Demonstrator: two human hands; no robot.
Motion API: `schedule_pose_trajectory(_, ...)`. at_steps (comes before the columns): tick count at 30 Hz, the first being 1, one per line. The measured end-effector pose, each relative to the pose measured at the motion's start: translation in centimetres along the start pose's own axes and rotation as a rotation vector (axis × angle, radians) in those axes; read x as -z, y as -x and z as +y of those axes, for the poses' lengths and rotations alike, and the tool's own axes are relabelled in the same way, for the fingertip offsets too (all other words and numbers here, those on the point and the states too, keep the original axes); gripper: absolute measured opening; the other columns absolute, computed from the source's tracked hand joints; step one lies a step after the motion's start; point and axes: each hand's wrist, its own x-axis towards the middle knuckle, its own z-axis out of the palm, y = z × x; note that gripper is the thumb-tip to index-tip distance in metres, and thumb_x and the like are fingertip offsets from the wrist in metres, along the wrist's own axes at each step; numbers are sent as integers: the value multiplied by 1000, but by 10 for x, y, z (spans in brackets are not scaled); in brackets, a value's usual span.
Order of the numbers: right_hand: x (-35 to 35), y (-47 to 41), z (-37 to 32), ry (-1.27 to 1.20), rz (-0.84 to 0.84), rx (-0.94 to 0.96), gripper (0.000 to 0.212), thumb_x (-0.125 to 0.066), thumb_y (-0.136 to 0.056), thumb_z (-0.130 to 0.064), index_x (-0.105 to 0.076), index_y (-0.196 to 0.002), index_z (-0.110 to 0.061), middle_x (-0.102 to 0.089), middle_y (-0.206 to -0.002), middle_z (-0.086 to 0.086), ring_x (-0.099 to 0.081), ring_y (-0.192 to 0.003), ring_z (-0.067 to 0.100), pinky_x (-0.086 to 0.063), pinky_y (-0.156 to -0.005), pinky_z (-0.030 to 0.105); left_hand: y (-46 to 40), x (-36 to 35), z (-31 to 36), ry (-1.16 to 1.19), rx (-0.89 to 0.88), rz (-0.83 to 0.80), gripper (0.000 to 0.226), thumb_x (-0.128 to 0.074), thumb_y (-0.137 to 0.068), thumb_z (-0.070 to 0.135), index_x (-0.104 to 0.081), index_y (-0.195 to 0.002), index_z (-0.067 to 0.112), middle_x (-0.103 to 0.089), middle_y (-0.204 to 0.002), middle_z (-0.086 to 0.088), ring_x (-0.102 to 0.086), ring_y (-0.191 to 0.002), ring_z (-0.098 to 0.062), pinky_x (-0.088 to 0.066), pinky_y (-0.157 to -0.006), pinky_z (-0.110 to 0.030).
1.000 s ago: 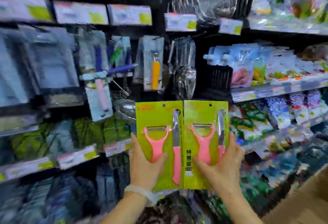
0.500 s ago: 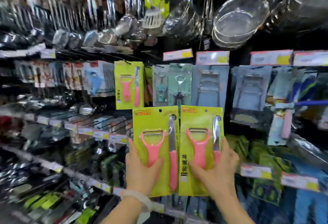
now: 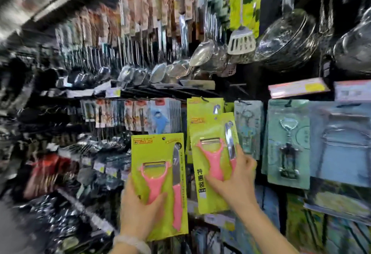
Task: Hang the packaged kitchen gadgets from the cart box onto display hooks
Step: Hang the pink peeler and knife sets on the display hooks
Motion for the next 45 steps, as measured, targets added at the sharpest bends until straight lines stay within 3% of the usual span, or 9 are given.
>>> schedule_pose_trajectory(2, -13, -33, -6, 20, 13, 22, 114, -80, -57, -45, -9, -145, -32, -20, -129, -2, -37, -124, 26, -38, -104, 43, -32, 0, -8, 9, 0, 15, 99, -86, -60, 24, -30, -141, 21, -48, -134, -5, -47, -122, -28, -37, -104, -53)
schedule_pose_trajectory(8, -44, -96, -20, 106, 44, 57, 109, -77, -62, -44, -8, -145, -30, -22, -130, 4, -36, -121, 26, -37, -102, 39, -88, -13, -34, 61, -22, 14, 87, -85, -59, 17, -37, -131, 24, -56, -118, -5, -54, -110, -28, -45, -95, -54)
schedule_pose_trajectory(14, -63, -110, -20, 191, 92, 33, 110, -75, -65, -50, -6, -147, -28, -17, -136, 6, -27, -127, 26, -34, -106, 41, -111, -29, -37, 138, -94, -70, 93, -82, -65, 15, -28, -140, 18, -45, -134, -2, -42, -124, -22, -31, -109, -50)
schedule_pose_trajectory(25, -89, -128, -13, 270, 201, -117, 120, -79, -62, -53, 0, -148, -28, -14, -135, 4, -32, -127, 26, -34, -106, 39, -169, -48, -35, 217, -161, -206, 92, -82, -66, 16, -28, -140, 21, -42, -137, -1, -40, -124, -17, -31, -109, -41)
schedule_pose_trajectory(31, -108, -135, -14, 299, 238, -188, 121, -81, -61, -51, 0, -147, -26, -15, -138, 9, -38, -123, 25, -39, -100, 37, -179, -58, -44, 241, -124, -272, 98, -83, -65, 20, -25, -143, 17, -42, -140, -6, -38, -129, -25, -31, -109, -41)
schedule_pose_trajectory(35, -114, -139, -13, 384, 295, -203, 105, -78, -70, -36, -4, -145, -25, -23, -131, 11, -45, -115, 27, -46, -90, 36, -175, -66, -44, 265, -146, -339, 88, -83, -64, 16, -33, -137, 20, -47, -129, 1, -43, -123, -21, -36, -105, -43)
schedule_pose_trajectory(38, -119, -142, -10, 398, 328, -196, 94, -72, -76, -37, -6, -143, -25, -24, -129, 11, -45, -112, 28, -48, -88, 36, -177, -66, -40, 314, -185, -376, 84, -82, -65, 12, -36, -132, 29, -46, -122, 8, -44, -118, -15, -37, -104, -39)
schedule_pose_trajectory(42, -117, -147, -14, 271, 361, -312, 91, -75, -72, -38, -15, -140, -27, -29, -115, -3, -51, -87, 18, -43, -70, 31, -186, -63, -43, 322, -192, -359, 90, -84, -63, 14, -32, -135, 30, -42, -124, 12, -41, -122, -14, -36, -106, -41)
schedule_pose_trajectory(45, -118, -141, -15, 345, 315, -248, 106, -78, -68, -40, -6, -145, -28, -21, -128, 4, -43, -112, 24, -45, -86, 36, -188, -61, -49, 317, -160, -376, 95, -84, -64, 16, -28, -141, 23, -38, -124, 13, -37, -121, -10, -31, -107, -35)
